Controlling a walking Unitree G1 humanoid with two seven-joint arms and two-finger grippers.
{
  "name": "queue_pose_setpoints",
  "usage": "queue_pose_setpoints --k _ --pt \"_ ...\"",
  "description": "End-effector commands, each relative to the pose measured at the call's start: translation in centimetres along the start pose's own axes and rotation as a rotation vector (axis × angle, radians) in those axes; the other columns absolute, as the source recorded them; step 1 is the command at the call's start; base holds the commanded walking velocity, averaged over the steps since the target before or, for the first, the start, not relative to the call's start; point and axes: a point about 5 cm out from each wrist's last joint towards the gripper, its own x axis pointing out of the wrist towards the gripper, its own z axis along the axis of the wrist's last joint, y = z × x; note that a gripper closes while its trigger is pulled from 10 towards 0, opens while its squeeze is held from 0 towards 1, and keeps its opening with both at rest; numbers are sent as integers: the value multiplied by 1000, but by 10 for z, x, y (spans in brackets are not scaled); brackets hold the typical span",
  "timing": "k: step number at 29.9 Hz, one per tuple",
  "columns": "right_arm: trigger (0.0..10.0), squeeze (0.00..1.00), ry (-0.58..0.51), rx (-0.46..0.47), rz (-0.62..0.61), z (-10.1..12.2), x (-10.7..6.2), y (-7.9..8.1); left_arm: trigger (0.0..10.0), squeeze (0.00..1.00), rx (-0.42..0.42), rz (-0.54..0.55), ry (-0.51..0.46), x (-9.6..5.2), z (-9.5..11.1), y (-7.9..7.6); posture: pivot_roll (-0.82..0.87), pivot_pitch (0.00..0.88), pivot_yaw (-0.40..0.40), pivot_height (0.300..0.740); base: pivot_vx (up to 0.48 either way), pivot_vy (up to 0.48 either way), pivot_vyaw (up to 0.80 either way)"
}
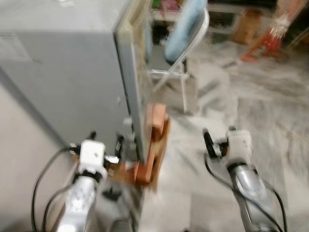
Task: Restocking fridge
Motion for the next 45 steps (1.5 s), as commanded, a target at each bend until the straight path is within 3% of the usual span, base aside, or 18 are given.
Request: queue_pose_setpoints --k 1,18,28,31,45 --pt "10000 0 -30 -15 -3 8 2 -4 10000 0 -3 1 8 0 -1 0 86 84 2 740 371 0 0" --pt "10000 0 -30 -19 13 10 3 -4 10000 0 -25 -12 -5 0 0 -1 91 83 -8 740 236 0 0" --pt "10000 0 -11 -20 10 8 3 -4 10000 0 -49 -34 -5 1 0 -3 88 85 -8 740 0 0 -800" --pt "10000 0 -15 -21 9 9 4 -4 10000 0 -58 -56 -8 5 2 1 83 85 -6 740 0 0 -800" --pt "10000 0 -13 -7 21 9 4 -2 10000 0 11 87 4 8 0 23 86 90 -2 740 0 0 0"
